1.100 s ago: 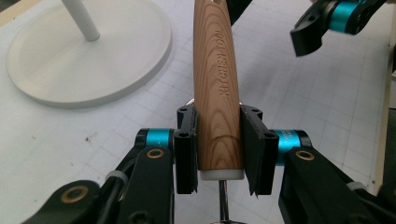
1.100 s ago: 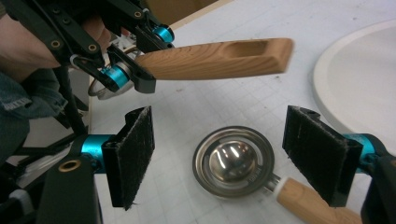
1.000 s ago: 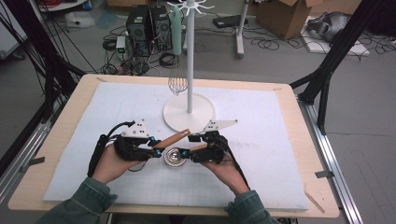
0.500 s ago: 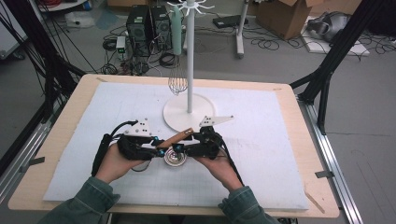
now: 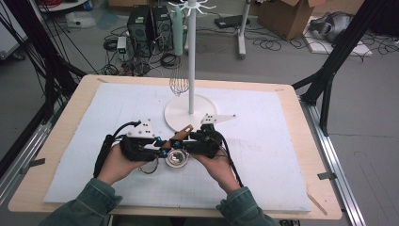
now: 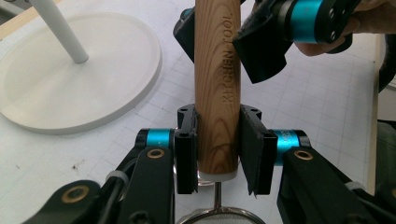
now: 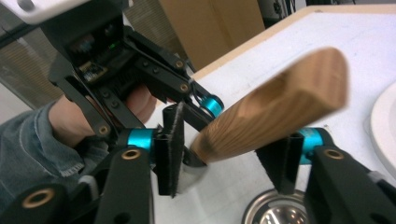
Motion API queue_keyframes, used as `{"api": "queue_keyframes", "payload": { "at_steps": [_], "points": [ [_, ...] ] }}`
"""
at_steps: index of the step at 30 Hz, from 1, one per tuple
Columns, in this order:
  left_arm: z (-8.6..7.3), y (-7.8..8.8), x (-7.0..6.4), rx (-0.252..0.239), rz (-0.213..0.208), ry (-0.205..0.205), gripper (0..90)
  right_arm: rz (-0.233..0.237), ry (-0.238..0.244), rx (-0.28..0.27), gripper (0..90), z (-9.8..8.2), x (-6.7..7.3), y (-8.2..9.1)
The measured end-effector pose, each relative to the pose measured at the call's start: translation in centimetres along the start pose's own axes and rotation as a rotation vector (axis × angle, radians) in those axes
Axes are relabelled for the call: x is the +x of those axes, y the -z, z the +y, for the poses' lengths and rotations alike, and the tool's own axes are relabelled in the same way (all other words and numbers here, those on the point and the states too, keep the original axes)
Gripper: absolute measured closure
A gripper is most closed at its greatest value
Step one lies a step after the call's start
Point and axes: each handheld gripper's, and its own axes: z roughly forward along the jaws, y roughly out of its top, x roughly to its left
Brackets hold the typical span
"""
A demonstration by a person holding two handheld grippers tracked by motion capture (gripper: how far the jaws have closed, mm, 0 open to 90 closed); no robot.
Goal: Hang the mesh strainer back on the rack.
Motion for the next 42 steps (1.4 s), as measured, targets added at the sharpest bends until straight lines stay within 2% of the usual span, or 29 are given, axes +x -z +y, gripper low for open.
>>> {"api": "queue_keyframes", "payload": {
  "at_steps": [11, 15, 19, 26, 29, 32, 36, 38, 42],
  "points": [
    [0.3, 0.2, -0.1, -0.009, -0.002, -0.013, 69.7, 0.001, -0.003, -0.040, 69.2, 0.4, 0.3, 0.1],
    [0.2, 0.3, -0.1, -0.018, -0.014, -0.012, 69.8, 0.018, -0.006, -0.041, 72.1, 0.6, 0.5, 0.1],
    [0.1, 0.7, -0.1, -0.044, -0.025, -0.007, 69.9, 0.000, 0.044, -0.014, 72.9, 1.2, 1.3, 0.0],
    [0.1, 1.3, 0.1, -0.087, -0.063, 0.008, 67.9, 0.019, 0.117, 0.008, 73.0, 2.4, 2.2, 0.0],
    [-0.1, 1.4, 0.4, -0.113, -0.108, 0.033, 63.4, 0.043, 0.150, 0.031, 73.1, 3.0, 2.6, 0.1],
    [-0.3, 1.6, 0.6, -0.135, -0.158, 0.047, 63.4, 0.061, 0.202, 0.066, 73.0, 3.8, 3.2, 0.2],
    [-0.2, 1.7, 0.7, -0.160, -0.220, 0.063, 65.5, 0.099, 0.243, 0.096, 73.0, 4.5, 3.7, 0.3],
    [-0.1, 1.8, 0.6, -0.168, -0.224, 0.064, 69.1, 0.101, 0.247, 0.089, 72.9, 4.7, 3.8, 0.3],
    [0.0, 1.7, 0.6, -0.173, -0.183, 0.076, 70.5, 0.069, 0.238, 0.053, 70.4, 4.5, 3.9, 0.1]
  ]
}}
